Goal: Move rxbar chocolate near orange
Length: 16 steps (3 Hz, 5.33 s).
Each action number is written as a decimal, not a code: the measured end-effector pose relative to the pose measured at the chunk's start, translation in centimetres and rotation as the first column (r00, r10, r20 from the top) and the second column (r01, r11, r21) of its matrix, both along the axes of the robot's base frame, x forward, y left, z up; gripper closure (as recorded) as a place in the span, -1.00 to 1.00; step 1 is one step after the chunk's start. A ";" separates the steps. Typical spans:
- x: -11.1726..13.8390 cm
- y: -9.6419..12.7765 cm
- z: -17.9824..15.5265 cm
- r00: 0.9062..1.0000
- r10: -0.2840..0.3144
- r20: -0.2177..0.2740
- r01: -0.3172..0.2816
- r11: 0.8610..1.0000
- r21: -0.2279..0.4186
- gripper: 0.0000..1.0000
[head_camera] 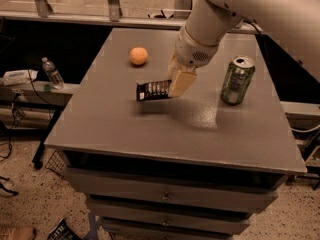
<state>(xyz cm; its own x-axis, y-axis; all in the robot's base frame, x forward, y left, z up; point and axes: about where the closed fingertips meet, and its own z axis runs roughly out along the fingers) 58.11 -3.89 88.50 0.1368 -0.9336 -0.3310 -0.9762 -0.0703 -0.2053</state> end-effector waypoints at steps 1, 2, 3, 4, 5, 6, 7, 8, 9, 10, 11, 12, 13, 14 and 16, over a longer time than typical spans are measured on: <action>0.3 -0.1 0.0 1.000 -0.004 0.005 0.004 1.000 0.005 1.00; 3.5 -1.9 0.6 0.998 -0.045 0.054 0.041 0.997 0.068 1.00; 7.4 -3.2 0.8 0.993 -0.081 0.088 0.072 0.992 0.108 1.00; 10.9 -3.5 0.4 0.987 -0.126 0.103 0.115 0.988 0.106 1.00; 13.1 -3.1 -0.3 0.981 -0.164 0.106 0.157 0.985 0.076 1.00; 14.2 -3.0 -1.2 0.975 -0.201 0.095 0.196 0.979 0.055 1.00; 14.9 -2.9 -2.1 0.972 -0.223 0.078 0.220 0.974 0.051 1.00; 15.4 -2.7 -3.0 0.970 -0.237 0.061 0.234 0.971 0.051 1.00; 16.0 -2.4 -3.9 0.969 -0.242 0.046 0.240 0.969 0.054 1.00; 16.3 -2.1 -4.3 0.970 -0.240 0.032 0.238 0.970 0.059 0.70; 16.3 -2.1 -4.3 0.970 -0.240 0.031 0.238 0.970 0.059 0.22; 16.3 -2.0 -4.5 0.971 -0.239 0.029 0.237 0.970 0.058 -0.23; 16.4 -1.9 -4.8 0.971 -0.237 0.025 0.235 0.970 0.056 -0.67; 16.4 -1.7 -5.1 0.972 -0.234 0.021 0.233 0.971 0.055 -1.00; 15.8 -3.2 -2.9 0.970 -0.239 0.055 0.236 0.970 0.055 -1.00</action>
Offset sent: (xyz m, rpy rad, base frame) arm 0.0818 -0.0476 0.0178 0.1553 -0.1308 -0.1041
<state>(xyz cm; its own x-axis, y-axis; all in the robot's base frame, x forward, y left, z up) 73.94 -7.06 85.61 -0.0656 -0.9251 -0.3741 -0.9494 0.1733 -0.2619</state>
